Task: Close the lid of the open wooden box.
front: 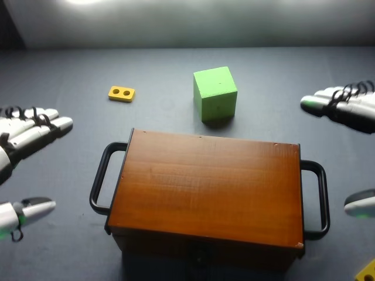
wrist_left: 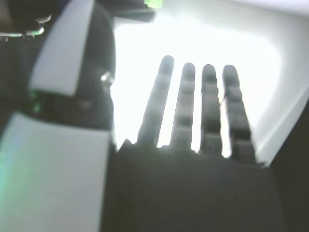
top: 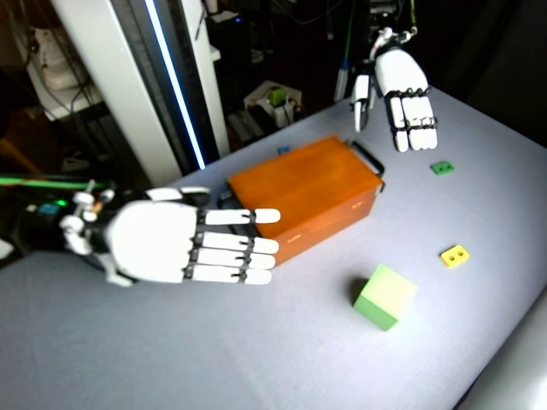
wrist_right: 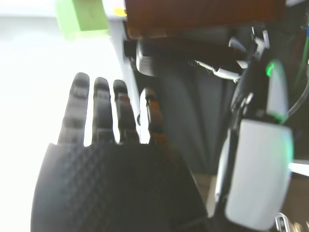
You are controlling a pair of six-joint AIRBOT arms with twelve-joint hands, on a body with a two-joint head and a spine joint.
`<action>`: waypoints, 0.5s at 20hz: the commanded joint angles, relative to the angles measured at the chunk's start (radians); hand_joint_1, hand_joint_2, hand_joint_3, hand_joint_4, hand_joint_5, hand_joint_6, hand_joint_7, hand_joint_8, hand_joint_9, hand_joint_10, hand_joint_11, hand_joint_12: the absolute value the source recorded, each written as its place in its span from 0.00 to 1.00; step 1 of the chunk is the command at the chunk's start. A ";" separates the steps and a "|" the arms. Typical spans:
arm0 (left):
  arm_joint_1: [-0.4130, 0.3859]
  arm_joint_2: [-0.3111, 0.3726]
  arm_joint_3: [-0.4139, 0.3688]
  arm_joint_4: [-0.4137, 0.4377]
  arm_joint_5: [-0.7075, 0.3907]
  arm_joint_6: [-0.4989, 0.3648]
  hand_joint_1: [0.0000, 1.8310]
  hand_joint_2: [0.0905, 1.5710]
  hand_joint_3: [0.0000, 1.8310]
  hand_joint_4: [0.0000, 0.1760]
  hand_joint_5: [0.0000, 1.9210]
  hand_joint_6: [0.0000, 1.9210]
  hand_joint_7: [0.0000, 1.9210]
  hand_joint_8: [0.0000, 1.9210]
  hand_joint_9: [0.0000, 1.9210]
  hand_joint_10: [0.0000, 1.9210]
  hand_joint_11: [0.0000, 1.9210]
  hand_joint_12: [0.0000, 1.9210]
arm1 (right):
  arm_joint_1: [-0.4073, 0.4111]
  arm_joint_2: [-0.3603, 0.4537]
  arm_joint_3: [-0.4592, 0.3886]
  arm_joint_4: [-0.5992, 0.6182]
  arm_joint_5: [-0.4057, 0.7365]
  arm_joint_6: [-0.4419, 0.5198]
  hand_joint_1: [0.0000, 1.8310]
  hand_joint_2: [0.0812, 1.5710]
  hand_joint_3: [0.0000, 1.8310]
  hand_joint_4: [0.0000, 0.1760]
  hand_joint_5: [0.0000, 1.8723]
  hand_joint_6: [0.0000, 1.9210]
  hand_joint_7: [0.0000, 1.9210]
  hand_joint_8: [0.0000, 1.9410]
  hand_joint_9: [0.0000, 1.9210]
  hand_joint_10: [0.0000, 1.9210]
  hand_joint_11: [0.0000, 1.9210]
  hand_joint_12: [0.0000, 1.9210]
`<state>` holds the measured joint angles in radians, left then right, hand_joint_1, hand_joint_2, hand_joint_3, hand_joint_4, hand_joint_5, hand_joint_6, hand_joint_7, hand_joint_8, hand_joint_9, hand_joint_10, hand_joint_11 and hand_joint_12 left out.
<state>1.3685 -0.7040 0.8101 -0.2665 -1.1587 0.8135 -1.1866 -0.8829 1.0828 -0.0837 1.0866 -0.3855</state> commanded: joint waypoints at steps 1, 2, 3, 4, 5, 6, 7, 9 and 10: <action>0.004 0.010 -0.005 -0.005 -0.153 -0.003 0.33 0.80 0.00 0.00 0.03 0.00 0.00 0.00 0.00 0.00 0.02 0.03 | -0.003 0.003 -0.004 0.019 0.133 -0.001 0.41 0.54 0.00 1.00 0.00 0.00 0.00 0.00 0.00 0.00 0.00 0.00; 0.012 0.015 -0.009 -0.012 -0.170 -0.003 0.31 0.80 0.00 0.00 0.02 0.00 0.00 0.00 0.00 0.00 0.01 0.03 | -0.010 0.009 -0.006 0.034 0.149 -0.005 0.40 0.54 0.00 1.00 0.00 0.00 0.00 0.00 0.00 0.00 0.00 0.00; 0.021 0.019 -0.013 -0.022 -0.193 -0.004 0.29 0.81 0.00 0.00 0.02 0.00 0.00 0.00 0.00 0.00 0.01 0.03 | -0.016 0.017 -0.009 0.049 0.167 -0.010 0.39 0.54 0.00 1.00 0.00 0.00 0.00 0.00 0.00 0.00 0.00 0.00; 0.029 0.023 -0.015 -0.030 -0.216 -0.004 0.30 0.80 0.00 0.00 0.02 0.00 0.00 0.00 0.00 0.00 0.01 0.03 | -0.021 0.026 -0.013 0.062 0.184 -0.016 0.39 0.54 0.00 1.00 0.00 0.00 0.00 0.00 0.00 0.00 0.00 0.00; 0.036 0.026 -0.017 -0.039 -0.246 -0.008 0.31 0.80 0.00 0.00 0.02 0.00 0.00 0.00 0.00 0.00 0.02 0.04 | -0.027 0.038 -0.020 0.075 0.210 -0.023 0.39 0.54 0.00 1.00 0.00 0.00 0.00 0.00 0.00 0.00 0.00 0.00; 0.037 0.026 -0.017 -0.045 -0.266 -0.009 0.30 0.80 0.00 0.00 0.03 0.00 0.00 0.00 0.00 0.00 0.02 0.04 | -0.029 0.043 -0.023 0.083 0.229 -0.026 0.38 0.54 0.00 1.00 0.00 0.00 0.00 0.00 0.00 0.00 0.00 0.00; 0.038 0.026 -0.017 -0.049 -0.282 -0.009 0.31 0.80 0.00 0.00 0.03 0.00 0.00 0.00 0.00 0.00 0.03 0.04 | -0.029 0.044 -0.024 0.089 0.247 -0.028 0.38 0.54 0.00 1.00 0.00 0.00 0.00 0.00 0.00 0.00 0.00 0.00; 0.031 0.018 -0.014 -0.059 -0.321 -0.009 0.30 0.80 0.00 0.00 0.01 0.00 0.00 0.00 0.00 0.00 0.01 0.02 | -0.029 0.037 -0.023 0.100 0.280 -0.038 0.36 0.54 0.00 1.00 0.00 0.00 0.00 0.00 0.00 0.00 0.00 0.00; 0.026 0.010 -0.011 -0.069 -0.351 -0.009 0.34 0.80 0.00 0.00 0.00 0.00 0.00 0.00 0.00 0.00 0.00 0.01 | -0.029 0.028 -0.019 0.107 0.297 -0.043 0.36 0.55 0.00 1.00 0.00 0.00 0.00 0.00 0.00 0.00 0.00 0.00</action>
<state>1.3998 -0.6964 0.7963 -0.3260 -1.3682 0.8101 -1.2232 -0.8581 1.0660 0.0040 1.2560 -0.4309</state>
